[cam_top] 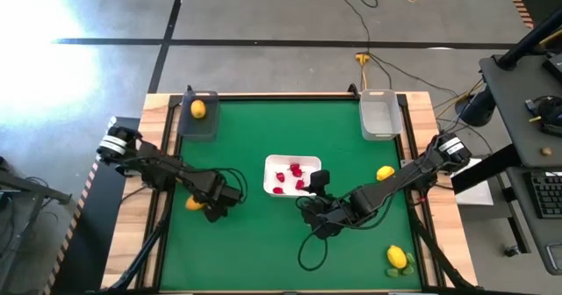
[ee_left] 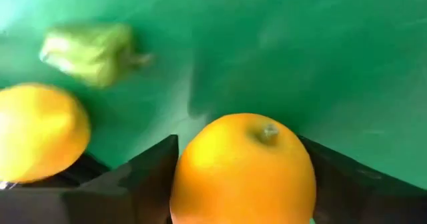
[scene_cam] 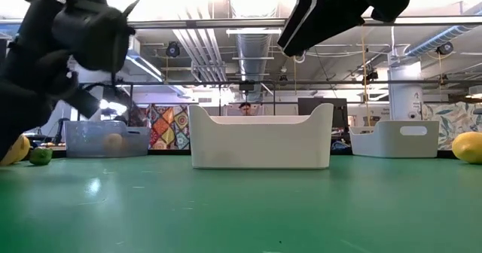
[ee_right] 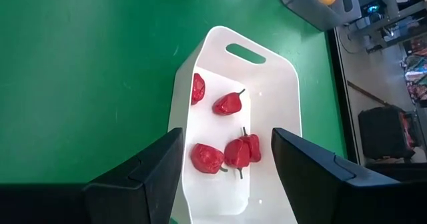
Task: Sort produce into baskets
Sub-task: Put the yellow lemon into the black bin
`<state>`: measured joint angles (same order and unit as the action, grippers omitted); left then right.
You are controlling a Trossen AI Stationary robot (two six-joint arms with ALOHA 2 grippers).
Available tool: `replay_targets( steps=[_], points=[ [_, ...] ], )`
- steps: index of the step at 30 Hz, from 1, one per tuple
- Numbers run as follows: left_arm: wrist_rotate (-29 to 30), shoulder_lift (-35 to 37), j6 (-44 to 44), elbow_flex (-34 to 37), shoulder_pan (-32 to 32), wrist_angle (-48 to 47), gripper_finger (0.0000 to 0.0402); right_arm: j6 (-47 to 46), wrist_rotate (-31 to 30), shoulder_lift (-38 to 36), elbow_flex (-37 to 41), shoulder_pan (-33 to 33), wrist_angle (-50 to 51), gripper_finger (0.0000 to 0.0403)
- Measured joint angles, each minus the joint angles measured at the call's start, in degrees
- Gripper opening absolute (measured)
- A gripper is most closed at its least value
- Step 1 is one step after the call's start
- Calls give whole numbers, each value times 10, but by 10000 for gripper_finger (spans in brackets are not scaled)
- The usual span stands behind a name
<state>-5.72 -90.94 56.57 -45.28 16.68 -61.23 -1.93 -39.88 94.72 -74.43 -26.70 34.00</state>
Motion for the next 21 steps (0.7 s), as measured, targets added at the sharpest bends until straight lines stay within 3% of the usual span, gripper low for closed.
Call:
replay_targets(
  steps=[2,8,14,21],
  points=[
    [0,-7,-9,-15,0,-4,222,0,0,0,1,0,0,221],
    [62,-10,-32,-79,-5,-35,220,0,0,0,7,0,2,221],
    [254,1,-41,-186,-53,-156,220,5,0,0,15,1,1,221],
    [477,2,-87,-239,-260,-150,220,2,-1,0,21,9,-9,221]
  ],
)
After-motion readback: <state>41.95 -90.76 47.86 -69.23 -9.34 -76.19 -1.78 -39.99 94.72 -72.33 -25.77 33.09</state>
